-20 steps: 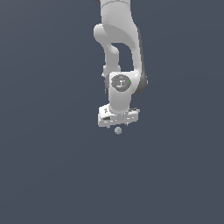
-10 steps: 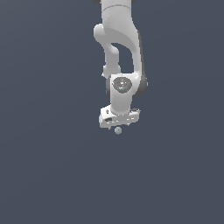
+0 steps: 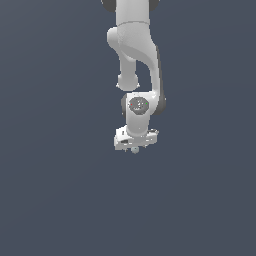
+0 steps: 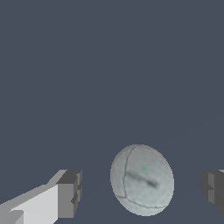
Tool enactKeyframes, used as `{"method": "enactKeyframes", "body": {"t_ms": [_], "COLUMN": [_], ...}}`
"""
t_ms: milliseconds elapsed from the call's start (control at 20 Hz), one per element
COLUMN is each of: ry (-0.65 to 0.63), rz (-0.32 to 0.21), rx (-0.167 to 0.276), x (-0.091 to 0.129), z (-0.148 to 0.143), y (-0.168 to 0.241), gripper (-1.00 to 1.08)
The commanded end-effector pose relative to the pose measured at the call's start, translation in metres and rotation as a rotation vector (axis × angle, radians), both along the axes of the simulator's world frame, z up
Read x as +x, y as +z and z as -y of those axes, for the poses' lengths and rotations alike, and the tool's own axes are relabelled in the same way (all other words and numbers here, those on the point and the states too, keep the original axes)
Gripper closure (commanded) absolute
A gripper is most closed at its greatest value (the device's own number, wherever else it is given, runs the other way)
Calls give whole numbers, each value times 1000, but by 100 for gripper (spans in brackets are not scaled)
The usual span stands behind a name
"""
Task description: Pick up the object and move it to a goal position.
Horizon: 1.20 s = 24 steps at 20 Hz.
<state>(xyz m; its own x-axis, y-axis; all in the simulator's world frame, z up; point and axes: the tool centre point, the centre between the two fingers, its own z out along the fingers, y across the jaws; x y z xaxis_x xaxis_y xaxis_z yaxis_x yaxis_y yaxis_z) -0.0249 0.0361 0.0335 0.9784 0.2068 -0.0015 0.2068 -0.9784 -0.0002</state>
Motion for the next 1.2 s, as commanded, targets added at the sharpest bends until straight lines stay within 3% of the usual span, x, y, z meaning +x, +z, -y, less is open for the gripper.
{"method": "enactKeyframes", "body": {"t_ms": [0,200,250,1150], "ry": [0,0,0,0], "rz": [1,1,1,2], "rx": [0,0,0,0], "x": [0,1,1,-8], "z": [0,0,0,-1], "y": [-9,-13,-13,-2], "gripper": [-92,-92,108,108]}}
